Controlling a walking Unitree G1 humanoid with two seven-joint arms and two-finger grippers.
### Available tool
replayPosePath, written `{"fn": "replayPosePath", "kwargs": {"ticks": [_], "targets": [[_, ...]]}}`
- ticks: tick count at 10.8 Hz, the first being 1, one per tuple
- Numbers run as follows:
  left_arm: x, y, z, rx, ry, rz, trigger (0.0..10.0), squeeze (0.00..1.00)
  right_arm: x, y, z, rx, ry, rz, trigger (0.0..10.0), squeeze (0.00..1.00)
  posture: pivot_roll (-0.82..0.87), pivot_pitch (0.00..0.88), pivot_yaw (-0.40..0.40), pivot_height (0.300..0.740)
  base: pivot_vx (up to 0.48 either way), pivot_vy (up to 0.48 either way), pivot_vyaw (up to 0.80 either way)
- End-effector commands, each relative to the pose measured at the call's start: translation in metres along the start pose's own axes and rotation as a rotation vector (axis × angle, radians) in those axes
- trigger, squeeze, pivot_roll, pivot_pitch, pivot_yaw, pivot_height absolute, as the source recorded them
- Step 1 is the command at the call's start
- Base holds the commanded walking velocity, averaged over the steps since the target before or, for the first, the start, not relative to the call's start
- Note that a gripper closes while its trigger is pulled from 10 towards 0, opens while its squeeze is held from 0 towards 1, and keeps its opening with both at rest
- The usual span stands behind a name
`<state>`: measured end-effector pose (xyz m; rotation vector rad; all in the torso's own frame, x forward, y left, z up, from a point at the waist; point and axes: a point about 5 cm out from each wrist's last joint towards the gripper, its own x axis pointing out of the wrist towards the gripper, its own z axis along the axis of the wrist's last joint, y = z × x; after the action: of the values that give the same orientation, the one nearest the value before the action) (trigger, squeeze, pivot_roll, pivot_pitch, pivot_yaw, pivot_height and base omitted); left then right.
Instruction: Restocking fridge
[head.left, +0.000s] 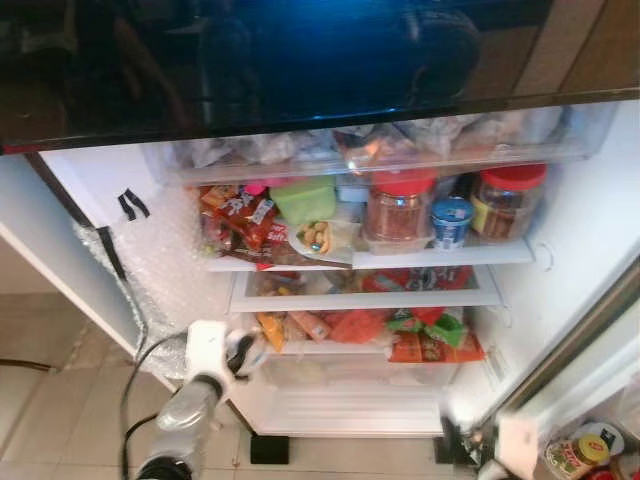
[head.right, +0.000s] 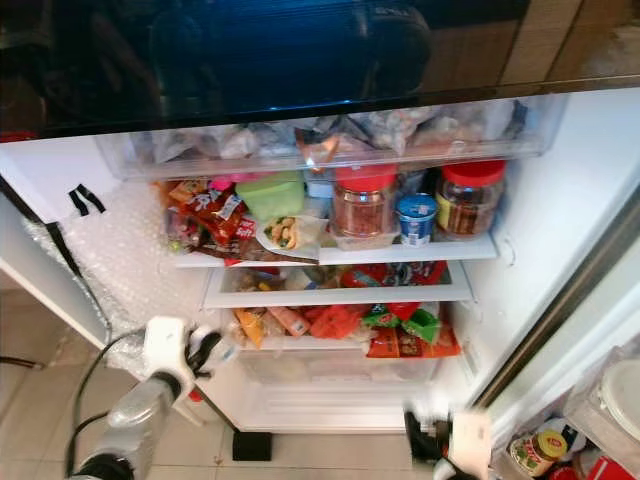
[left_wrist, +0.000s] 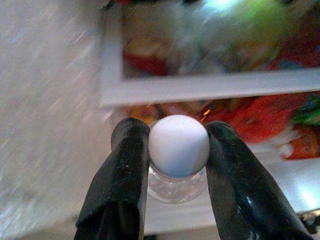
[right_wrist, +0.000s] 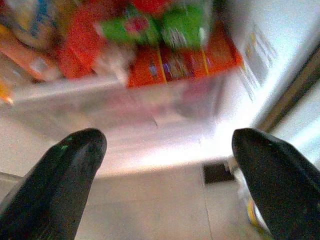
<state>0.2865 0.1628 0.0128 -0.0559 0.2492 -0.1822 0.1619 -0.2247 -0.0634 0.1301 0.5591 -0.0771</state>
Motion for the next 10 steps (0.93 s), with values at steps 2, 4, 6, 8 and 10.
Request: {"fn": "replayPosePath", "kwargs": {"ticks": [2, 4, 6, 8, 10], "targets": [[0.005, -0.017, 0.021, 0.039, -0.11, -0.099, 10.0, 0.0, -0.003, 0.0, -0.02, -0.008, 0.144, -0.057, 10.0, 0.0, -0.17, 0.0, 0.108, 0.74, 0.0, 0.0, 0.0], [0.006, -0.03, 0.031, 0.094, -0.145, -0.175, 10.0, 0.0, -0.004, 0.0, -0.027, -0.017, 0.193, -0.082, 10.0, 0.0, -0.16, 0.0, 0.104, 0.74, 0.0, 0.0, 0.0], [0.005, -0.026, 0.033, 0.096, -0.145, -0.164, 10.0, 0.0, -0.001, -0.004, -0.021, -0.035, 0.191, -0.107, 10.0, 0.0, -0.17, 0.0, 0.108, 0.74, 0.0, 0.0, 0.0], [0.004, -0.025, 0.037, 0.101, -0.143, -0.164, 10.0, 0.0, 0.002, -0.008, -0.018, -0.053, 0.19, -0.126, 10.0, 0.0, -0.17, 0.0, 0.109, 0.74, 0.0, 0.0, 0.0], [0.004, -0.024, 0.039, 0.103, -0.143, -0.16, 10.0, 0.0, 0.001, -0.01, -0.018, -0.053, 0.199, -0.129, 10.0, 0.0, -0.17, 0.0, 0.109, 0.72, 0.0, 0.0, 0.0]]}}
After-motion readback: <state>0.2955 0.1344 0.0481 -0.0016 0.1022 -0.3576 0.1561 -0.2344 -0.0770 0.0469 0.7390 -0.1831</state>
